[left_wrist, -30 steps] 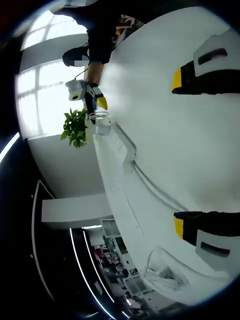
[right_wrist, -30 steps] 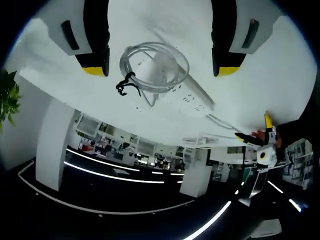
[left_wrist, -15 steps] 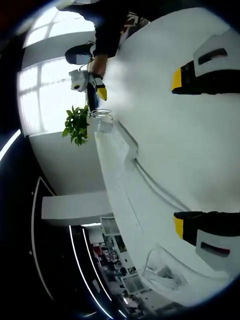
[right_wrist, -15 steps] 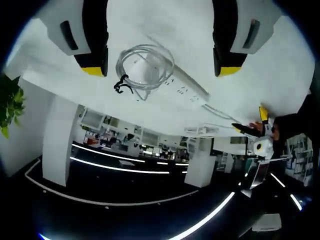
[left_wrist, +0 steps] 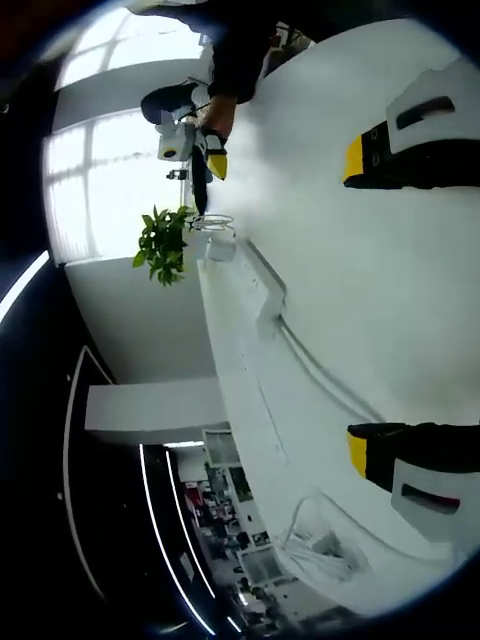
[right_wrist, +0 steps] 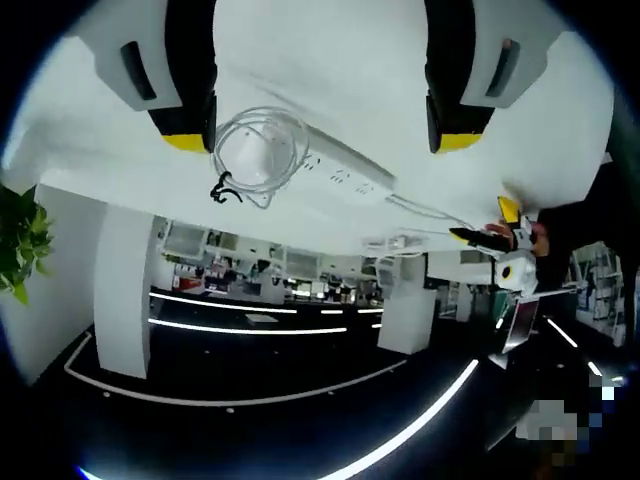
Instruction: Straighten the power strip on the desk, plug the charger into it
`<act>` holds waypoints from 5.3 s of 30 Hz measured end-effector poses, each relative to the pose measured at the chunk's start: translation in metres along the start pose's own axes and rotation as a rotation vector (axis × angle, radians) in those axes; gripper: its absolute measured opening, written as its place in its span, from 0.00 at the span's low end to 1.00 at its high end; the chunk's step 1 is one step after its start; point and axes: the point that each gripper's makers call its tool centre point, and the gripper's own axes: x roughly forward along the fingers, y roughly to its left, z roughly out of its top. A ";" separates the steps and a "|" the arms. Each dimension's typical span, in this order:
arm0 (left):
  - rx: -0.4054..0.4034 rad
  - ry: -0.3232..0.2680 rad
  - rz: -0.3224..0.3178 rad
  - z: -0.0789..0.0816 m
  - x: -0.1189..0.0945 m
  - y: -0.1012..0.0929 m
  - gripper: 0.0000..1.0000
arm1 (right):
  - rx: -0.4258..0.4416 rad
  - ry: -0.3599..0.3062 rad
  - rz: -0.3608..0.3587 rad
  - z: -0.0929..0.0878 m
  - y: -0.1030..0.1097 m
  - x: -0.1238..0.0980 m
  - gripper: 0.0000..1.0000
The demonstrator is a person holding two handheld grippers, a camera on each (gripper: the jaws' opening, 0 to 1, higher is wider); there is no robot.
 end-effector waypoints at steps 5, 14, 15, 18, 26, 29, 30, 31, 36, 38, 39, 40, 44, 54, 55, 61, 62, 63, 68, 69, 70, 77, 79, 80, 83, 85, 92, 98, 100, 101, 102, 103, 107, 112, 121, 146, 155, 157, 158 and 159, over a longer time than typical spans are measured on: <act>-0.013 -0.018 0.007 0.005 0.001 0.001 0.99 | 0.023 -0.009 -0.004 0.000 0.009 -0.002 0.86; 0.000 0.003 0.002 0.008 0.002 -0.001 0.99 | 0.038 -0.006 -0.014 -0.002 0.022 -0.008 0.86; 0.001 0.014 0.003 0.008 0.003 -0.002 0.99 | 0.040 -0.010 -0.018 -0.002 0.023 -0.009 0.85; 0.013 0.020 -0.001 0.011 0.004 -0.003 0.99 | 0.043 -0.014 -0.022 -0.006 0.025 -0.009 0.84; 0.049 0.027 -0.022 0.028 0.019 -0.007 0.99 | 0.053 -0.021 -0.031 0.007 0.025 -0.015 0.85; 0.056 0.024 -0.029 0.036 0.026 -0.009 0.99 | 0.054 -0.019 -0.037 0.012 0.024 -0.019 0.85; 0.060 0.021 -0.026 0.039 0.029 -0.009 0.99 | 0.060 -0.020 -0.033 0.013 0.024 -0.020 0.84; 0.061 0.018 -0.024 0.040 0.031 -0.008 0.99 | 0.065 -0.023 -0.027 0.014 0.025 -0.020 0.84; 0.063 0.022 -0.050 0.047 0.043 -0.013 0.99 | 0.062 -0.017 -0.018 0.012 0.027 -0.023 0.84; 0.071 0.039 -0.063 0.048 0.048 -0.016 0.99 | 0.064 -0.017 -0.017 0.011 0.027 -0.023 0.84; 0.082 0.046 -0.068 0.048 0.050 -0.017 0.99 | 0.064 -0.016 -0.017 0.010 0.027 -0.024 0.84; 0.087 0.053 -0.072 0.048 0.052 -0.019 0.99 | 0.065 -0.017 -0.017 0.009 0.027 -0.025 0.84; 0.097 0.063 -0.074 0.050 0.057 -0.019 0.99 | 0.081 -0.027 -0.010 0.009 0.029 -0.027 0.83; 0.110 0.079 -0.102 0.052 0.072 -0.022 0.99 | 0.095 -0.032 0.008 0.008 0.033 -0.030 0.81; 0.113 0.083 -0.105 0.052 0.074 -0.022 0.99 | 0.092 -0.031 0.010 0.008 0.033 -0.030 0.81; 0.124 0.102 -0.135 0.051 0.084 -0.024 0.99 | 0.101 -0.037 0.022 0.006 0.035 -0.032 0.81; 0.127 0.104 -0.138 0.051 0.085 -0.024 0.99 | 0.099 -0.036 0.021 0.006 0.035 -0.032 0.81; 0.129 0.105 -0.140 0.051 0.087 -0.024 0.99 | 0.098 -0.036 0.020 0.006 0.035 -0.032 0.80; 0.145 0.120 -0.169 0.052 0.097 -0.027 0.99 | 0.095 -0.024 0.042 0.000 0.041 -0.030 0.80; 0.144 0.121 -0.175 0.052 0.099 -0.027 0.99 | 0.093 -0.022 0.045 0.000 0.042 -0.030 0.80; 0.143 0.121 -0.179 0.053 0.101 -0.026 0.99 | 0.093 -0.021 0.048 0.000 0.042 -0.030 0.80; 0.163 0.126 -0.197 0.059 0.114 -0.027 0.99 | 0.066 -0.031 0.067 0.000 0.046 -0.029 0.80; 0.170 0.129 -0.202 0.061 0.117 -0.026 0.99 | 0.073 -0.029 0.071 -0.001 0.047 -0.028 0.80; 0.171 0.129 -0.205 0.062 0.118 -0.026 0.99 | 0.073 -0.030 0.068 -0.001 0.046 -0.028 0.79; 0.178 0.134 -0.211 0.063 0.123 -0.026 0.99 | 0.073 -0.031 0.067 -0.001 0.045 -0.029 0.79; 0.183 0.136 -0.217 0.063 0.124 -0.027 0.99 | 0.075 -0.032 0.065 -0.001 0.044 -0.029 0.79; 0.198 0.149 -0.223 0.063 0.130 -0.025 0.99 | 0.078 -0.032 0.068 -0.001 0.045 -0.029 0.78; 0.195 0.155 -0.236 0.063 0.135 -0.023 0.99 | 0.081 -0.031 0.065 -0.004 0.045 -0.030 0.78; 0.192 0.159 -0.241 0.062 0.136 -0.024 0.99 | 0.081 -0.032 0.064 -0.004 0.044 -0.030 0.78; 0.192 0.161 -0.243 0.061 0.136 -0.024 0.99 | 0.081 -0.032 0.064 -0.003 0.044 -0.031 0.78; 0.196 0.167 -0.241 0.060 0.138 -0.023 0.99 | 0.084 -0.032 0.062 -0.004 0.044 -0.032 0.78; 0.198 0.170 -0.240 0.059 0.139 -0.022 0.99 | 0.082 -0.032 0.062 -0.004 0.044 -0.032 0.78; 0.195 0.182 -0.248 0.057 0.140 -0.022 0.99 | 0.076 -0.024 0.055 -0.007 0.042 -0.034 0.78; 0.205 0.194 -0.262 0.055 0.143 -0.025 0.99 | 0.080 -0.024 0.056 -0.008 0.043 -0.035 0.78; 0.230 0.211 -0.275 0.060 0.147 -0.025 0.99 | 0.075 -0.019 0.054 -0.011 0.041 -0.038 0.77; 0.206 0.226 -0.351 0.068 0.170 -0.032 0.99 | 0.094 -0.029 0.047 -0.014 0.037 -0.042 0.77; 0.218 0.245 -0.368 0.068 0.177 -0.031 0.99 | 0.092 -0.026 0.040 -0.016 0.035 -0.045 0.76; 0.220 0.246 -0.375 0.068 0.178 -0.031 0.99 | 0.091 -0.026 0.038 -0.016 0.034 -0.046 0.76; 0.219 0.247 -0.377 0.068 0.179 -0.031 0.99 | 0.091 -0.026 0.037 -0.017 0.034 -0.046 0.76; 0.219 0.248 -0.377 0.068 0.179 -0.031 0.99 | 0.092 -0.026 0.036 -0.017 0.033 -0.047 0.76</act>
